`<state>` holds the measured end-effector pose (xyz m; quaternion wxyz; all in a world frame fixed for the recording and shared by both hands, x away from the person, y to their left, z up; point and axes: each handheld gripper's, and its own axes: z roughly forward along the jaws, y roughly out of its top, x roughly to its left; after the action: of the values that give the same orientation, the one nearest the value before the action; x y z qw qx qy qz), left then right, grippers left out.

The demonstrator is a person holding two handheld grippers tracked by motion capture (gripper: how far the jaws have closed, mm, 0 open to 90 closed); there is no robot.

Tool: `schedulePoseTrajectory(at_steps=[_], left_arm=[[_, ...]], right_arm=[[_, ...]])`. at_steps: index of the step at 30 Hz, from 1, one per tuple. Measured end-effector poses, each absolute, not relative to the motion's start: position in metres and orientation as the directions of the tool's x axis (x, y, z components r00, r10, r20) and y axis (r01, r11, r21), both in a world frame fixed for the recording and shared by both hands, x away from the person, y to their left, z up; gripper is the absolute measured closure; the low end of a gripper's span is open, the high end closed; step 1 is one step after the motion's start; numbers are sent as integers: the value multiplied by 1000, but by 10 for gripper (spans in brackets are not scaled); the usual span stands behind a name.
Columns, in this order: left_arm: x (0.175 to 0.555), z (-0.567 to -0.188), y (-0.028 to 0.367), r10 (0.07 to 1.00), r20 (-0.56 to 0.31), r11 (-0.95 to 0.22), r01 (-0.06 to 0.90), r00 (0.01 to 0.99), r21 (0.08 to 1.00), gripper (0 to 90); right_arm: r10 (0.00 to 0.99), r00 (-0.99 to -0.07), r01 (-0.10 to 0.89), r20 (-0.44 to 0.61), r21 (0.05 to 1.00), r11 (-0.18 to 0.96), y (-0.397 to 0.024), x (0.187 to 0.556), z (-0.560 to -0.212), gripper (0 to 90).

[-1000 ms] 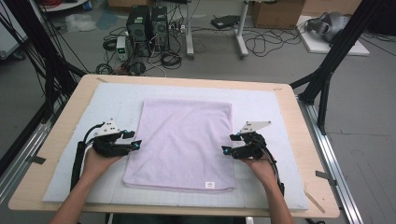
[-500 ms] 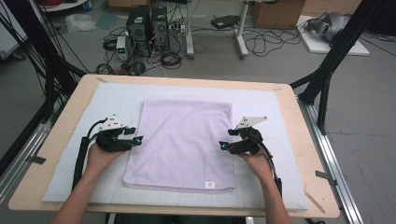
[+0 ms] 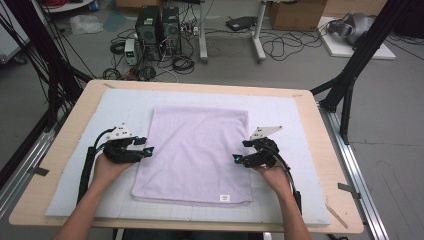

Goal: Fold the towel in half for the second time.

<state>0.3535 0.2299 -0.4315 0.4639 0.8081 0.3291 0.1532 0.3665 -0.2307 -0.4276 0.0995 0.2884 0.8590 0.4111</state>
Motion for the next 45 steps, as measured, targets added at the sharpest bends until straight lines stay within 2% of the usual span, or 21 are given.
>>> schedulePoseTrajectory(at_steps=[16, 25, 32, 35, 37, 42, 45], left_arm=[[359, -423, 234, 671, -64, -352, 394, 739, 849, 484], [405, -405, 233, 686, -78, -352, 423, 723, 835, 507], [445, -384, 233, 714, -67, -355, 443, 697, 823, 526], [460, -388, 234, 734, -82, -342, 471, 675, 813, 526], [467, -397, 235, 736, -121, -314, 494, 667, 811, 526], [479, -419, 234, 756, -111, -344, 535, 645, 772, 522], [484, -428, 231, 773, -123, -321, 551, 622, 771, 522]], right_arm=[[570, -819, 402, 68, 776, 486, -233, 370, -427, 289], [609, -789, 448, 79, 752, 483, -241, 415, -408, 290], [640, -767, 463, 46, 730, 503, -242, 456, -387, 294], [659, -750, 479, 49, 728, 491, -243, 471, -386, 294], [664, -745, 487, 59, 729, 482, -243, 478, -392, 295], [688, -721, 536, 89, 701, 470, -245, 488, -414, 296], [706, -703, 543, 82, 704, 458, -249, 491, -423, 297]])
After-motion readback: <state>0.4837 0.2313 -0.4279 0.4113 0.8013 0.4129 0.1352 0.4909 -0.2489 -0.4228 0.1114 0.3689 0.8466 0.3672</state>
